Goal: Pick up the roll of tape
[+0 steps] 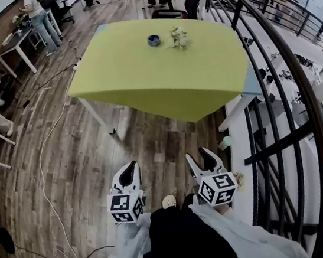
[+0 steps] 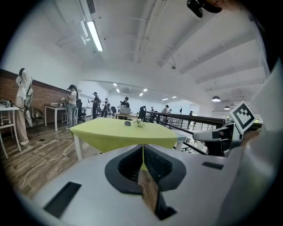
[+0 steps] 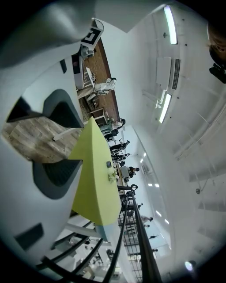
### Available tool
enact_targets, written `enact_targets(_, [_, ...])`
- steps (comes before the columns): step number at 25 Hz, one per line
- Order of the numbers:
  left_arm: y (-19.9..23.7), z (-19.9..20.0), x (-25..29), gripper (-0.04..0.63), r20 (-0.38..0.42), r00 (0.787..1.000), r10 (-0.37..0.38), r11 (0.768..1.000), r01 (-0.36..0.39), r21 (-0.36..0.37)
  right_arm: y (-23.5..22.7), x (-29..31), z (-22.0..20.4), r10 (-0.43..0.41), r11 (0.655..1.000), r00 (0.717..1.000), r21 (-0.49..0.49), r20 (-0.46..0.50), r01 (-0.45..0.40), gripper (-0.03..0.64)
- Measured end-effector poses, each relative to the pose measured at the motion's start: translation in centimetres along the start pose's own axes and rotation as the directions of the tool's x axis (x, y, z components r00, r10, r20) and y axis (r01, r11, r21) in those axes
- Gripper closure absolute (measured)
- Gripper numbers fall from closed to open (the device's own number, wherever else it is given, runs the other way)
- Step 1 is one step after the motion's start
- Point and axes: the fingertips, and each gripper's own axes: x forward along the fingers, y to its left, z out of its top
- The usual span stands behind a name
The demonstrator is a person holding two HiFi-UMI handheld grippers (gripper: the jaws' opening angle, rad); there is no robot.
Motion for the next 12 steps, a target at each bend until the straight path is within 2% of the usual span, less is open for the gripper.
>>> enact_targets(6, [0.3,-0.5,0.6,0.572,-0.025,1.000,0.009,1.000,-0.010,-0.013,-0.6,1.0,0.3,-0.002,1.000,1.000,-0.004,-0.027,0.002,0.397])
enact_targets(12, [2.7,-0.9,1.7,0.572,-0.043,0.997,0.066,0.997,-0.067,-0.028,-1.5,4.7,0.5,0.021,1.000,0.998,0.004,-0.052,-0.021,0.397])
